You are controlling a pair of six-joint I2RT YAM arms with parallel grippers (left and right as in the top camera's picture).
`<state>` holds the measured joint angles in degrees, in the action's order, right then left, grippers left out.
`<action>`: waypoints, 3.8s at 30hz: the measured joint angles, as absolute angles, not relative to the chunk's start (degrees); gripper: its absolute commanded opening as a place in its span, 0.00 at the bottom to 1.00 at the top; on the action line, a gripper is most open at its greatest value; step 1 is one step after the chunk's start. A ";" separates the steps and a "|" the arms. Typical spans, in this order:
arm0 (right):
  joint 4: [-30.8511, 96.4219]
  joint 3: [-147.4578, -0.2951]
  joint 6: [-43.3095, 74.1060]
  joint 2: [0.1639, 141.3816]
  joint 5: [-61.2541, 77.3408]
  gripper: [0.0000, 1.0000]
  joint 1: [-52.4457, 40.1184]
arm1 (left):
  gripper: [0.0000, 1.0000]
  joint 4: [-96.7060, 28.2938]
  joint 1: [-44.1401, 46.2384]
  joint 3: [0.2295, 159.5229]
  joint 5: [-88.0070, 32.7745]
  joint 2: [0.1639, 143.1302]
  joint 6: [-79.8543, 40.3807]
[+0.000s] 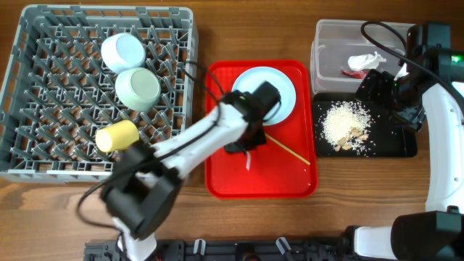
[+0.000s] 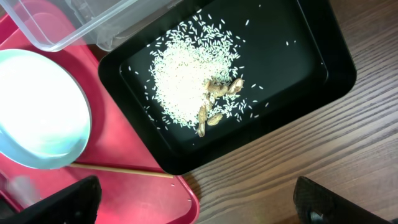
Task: Sort waste into correct bins and load items into the dishwasher rack
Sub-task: 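Carry the fork to the dish rack and release it with the left gripper, then reach the left gripper back to the wooden chopstick on the red tray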
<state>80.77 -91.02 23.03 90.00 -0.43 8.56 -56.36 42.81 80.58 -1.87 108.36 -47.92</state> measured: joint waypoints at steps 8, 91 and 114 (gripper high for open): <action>80.77 -91.02 23.03 90.00 -0.43 1.00 8.58 | 0.04 -53.89 26.55 80.58 1.34 94.67 -31.51; 80.62 -91.02 22.63 90.00 0.64 1.00 8.58 | 0.04 -55.94 31.40 80.55 5.80 116.49 -16.67; 80.68 -91.02 22.63 90.00 0.64 1.00 8.58 | 0.06 -52.73 30.30 78.67 6.31 116.68 -16.67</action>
<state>80.68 -91.02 22.63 90.00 0.64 8.58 -52.73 30.30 78.67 6.31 116.68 -16.67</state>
